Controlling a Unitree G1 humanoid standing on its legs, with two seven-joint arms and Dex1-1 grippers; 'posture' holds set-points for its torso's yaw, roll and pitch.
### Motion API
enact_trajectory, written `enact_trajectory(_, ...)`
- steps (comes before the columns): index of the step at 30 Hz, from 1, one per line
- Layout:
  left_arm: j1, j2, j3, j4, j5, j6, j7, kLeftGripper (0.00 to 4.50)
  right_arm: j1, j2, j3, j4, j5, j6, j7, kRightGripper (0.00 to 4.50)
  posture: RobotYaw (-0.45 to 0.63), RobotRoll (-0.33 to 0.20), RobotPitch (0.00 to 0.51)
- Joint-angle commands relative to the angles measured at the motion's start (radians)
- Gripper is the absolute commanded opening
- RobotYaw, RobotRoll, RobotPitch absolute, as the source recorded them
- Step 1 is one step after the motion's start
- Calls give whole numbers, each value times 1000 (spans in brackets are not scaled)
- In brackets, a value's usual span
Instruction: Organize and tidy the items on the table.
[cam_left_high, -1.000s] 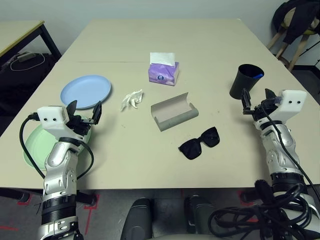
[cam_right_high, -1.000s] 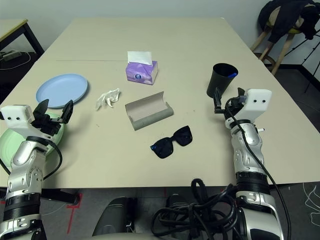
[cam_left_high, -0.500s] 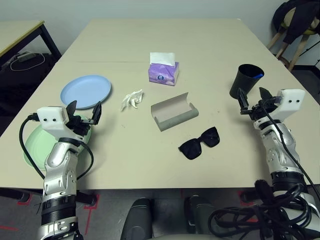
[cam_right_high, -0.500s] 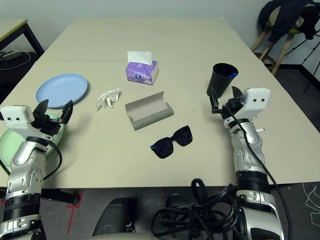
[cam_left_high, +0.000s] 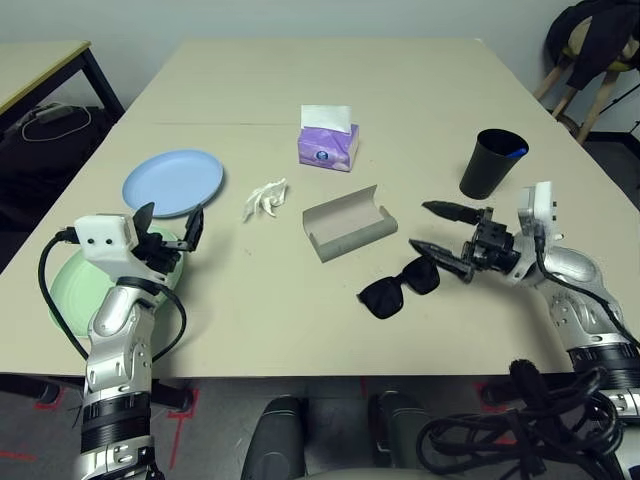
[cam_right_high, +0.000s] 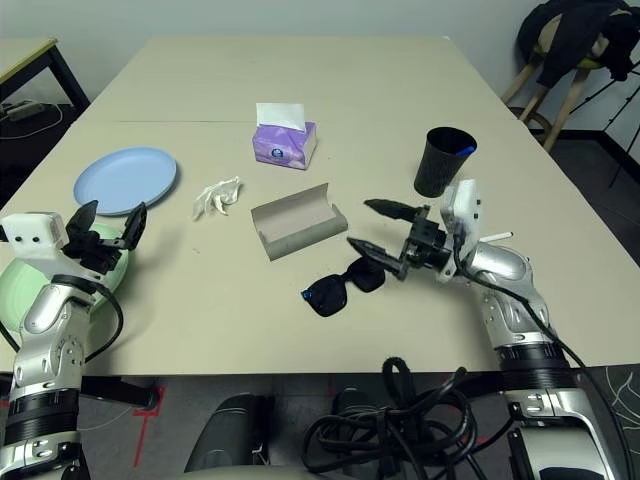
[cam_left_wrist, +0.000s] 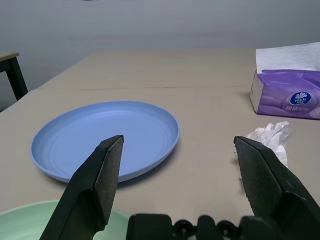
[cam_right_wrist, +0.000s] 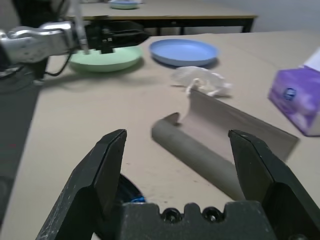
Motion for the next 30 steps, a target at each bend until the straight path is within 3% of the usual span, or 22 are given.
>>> enact_trajectory(1,17,11,-13,-10,5,5,-10,4500,2,-18,13,-21,2,-14,50,4477,84,0,75)
enact_trajectory(12,21,18,-18,-27,3,22,-23,4500,-5,-15,9,76,-29,-167,172,4477,89,0,82)
enact_trajectory(22,37,39,-22,-53,-14,57,-52,4500,-11,-5,16,106,-21,-183,197,4477,98,0,84)
enact_trajectory(26,30,113,4,-55,-39,101,-112,4500,-13,-8,26,96,-20,-173,216,4477,100,0,85)
enact_trajectory(30,31,263,53,-68,-122,262,-208,4500,-23,-14,33,94,-18,-166,225,4477,111,0,89)
